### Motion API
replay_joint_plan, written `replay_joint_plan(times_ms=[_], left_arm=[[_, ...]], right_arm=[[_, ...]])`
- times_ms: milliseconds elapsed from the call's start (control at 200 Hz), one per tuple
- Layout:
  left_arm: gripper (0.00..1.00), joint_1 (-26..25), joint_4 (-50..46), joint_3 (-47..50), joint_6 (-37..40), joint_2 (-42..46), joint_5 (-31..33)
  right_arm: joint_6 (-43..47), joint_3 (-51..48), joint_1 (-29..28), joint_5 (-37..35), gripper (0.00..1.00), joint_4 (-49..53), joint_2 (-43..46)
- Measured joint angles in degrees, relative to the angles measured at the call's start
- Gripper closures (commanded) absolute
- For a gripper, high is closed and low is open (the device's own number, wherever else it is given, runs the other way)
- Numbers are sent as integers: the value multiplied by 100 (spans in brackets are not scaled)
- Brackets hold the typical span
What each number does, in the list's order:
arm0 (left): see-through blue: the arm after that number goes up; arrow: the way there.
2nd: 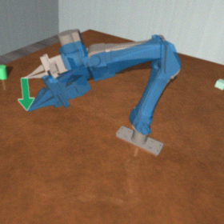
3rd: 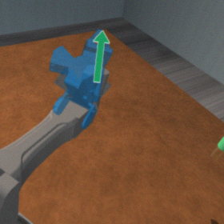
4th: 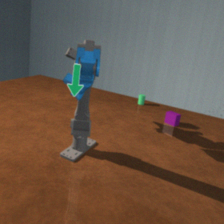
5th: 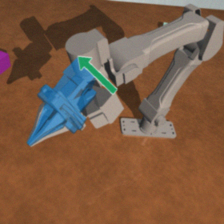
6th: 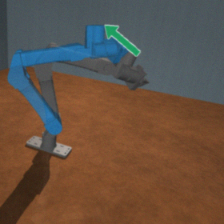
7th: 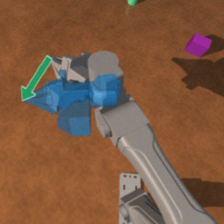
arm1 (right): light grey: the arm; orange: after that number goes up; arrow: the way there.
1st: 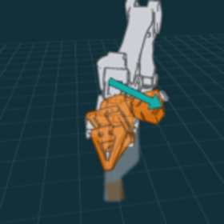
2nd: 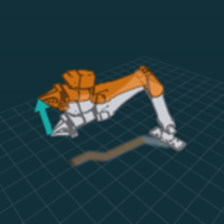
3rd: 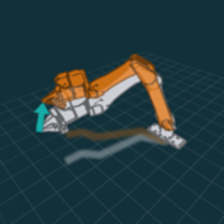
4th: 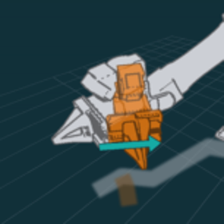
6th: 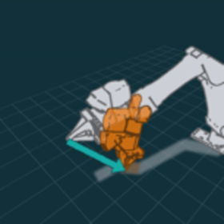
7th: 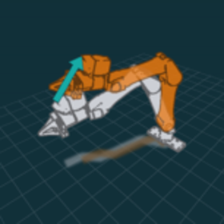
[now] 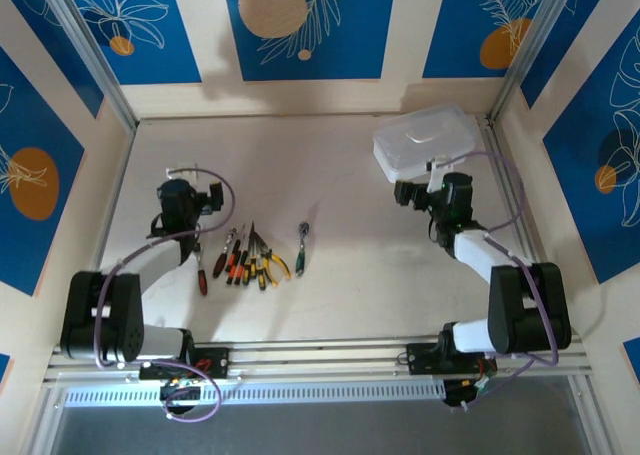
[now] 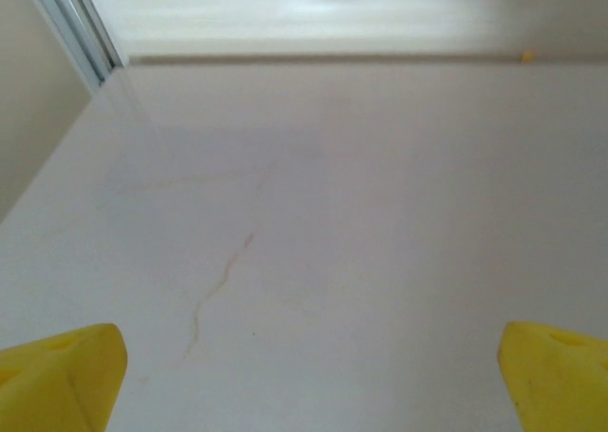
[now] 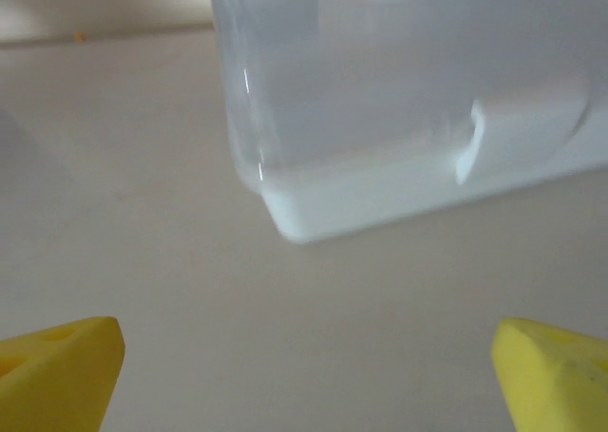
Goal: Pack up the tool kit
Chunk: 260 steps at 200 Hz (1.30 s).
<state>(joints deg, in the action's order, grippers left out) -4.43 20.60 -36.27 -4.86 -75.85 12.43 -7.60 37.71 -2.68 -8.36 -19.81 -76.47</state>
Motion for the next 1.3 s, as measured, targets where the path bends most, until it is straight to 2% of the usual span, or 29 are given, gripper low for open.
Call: replay_joint_plan(times_ms=[165,395,570,730,880,1040,1196,1301], left_arm=[[0,-2,-1757,-852,-428,262,-378],[0,-256,-3888,-1775,-516,-24,-638],[0,-490,-4605,-1867,-516,-39,-629],[0,-531,-4822,-1867,-516,-39,-632],[0,-560,-4881,-1867,-511,-39,-632],[0,-562,-4898,-1867,-511,-39,-632],[0,-564,-4896,-1867,-514,-42,-640],[0,-575,-4894,-1867,-511,-55,-643]], right_arm=[[-20,1493,55,-50,1,1283,-7],[-17,4496,466,-72,1,3018,-1768],[9,6487,828,-50,1,4050,-3268],[149,7978,1163,153,1,4752,-4579],[267,8507,1368,299,1,5119,-5285],[323,8732,1475,481,1,5313,-5580],[354,8633,1517,693,1,5324,-5541],[374,7991,1543,743,1,4964,-5254]])
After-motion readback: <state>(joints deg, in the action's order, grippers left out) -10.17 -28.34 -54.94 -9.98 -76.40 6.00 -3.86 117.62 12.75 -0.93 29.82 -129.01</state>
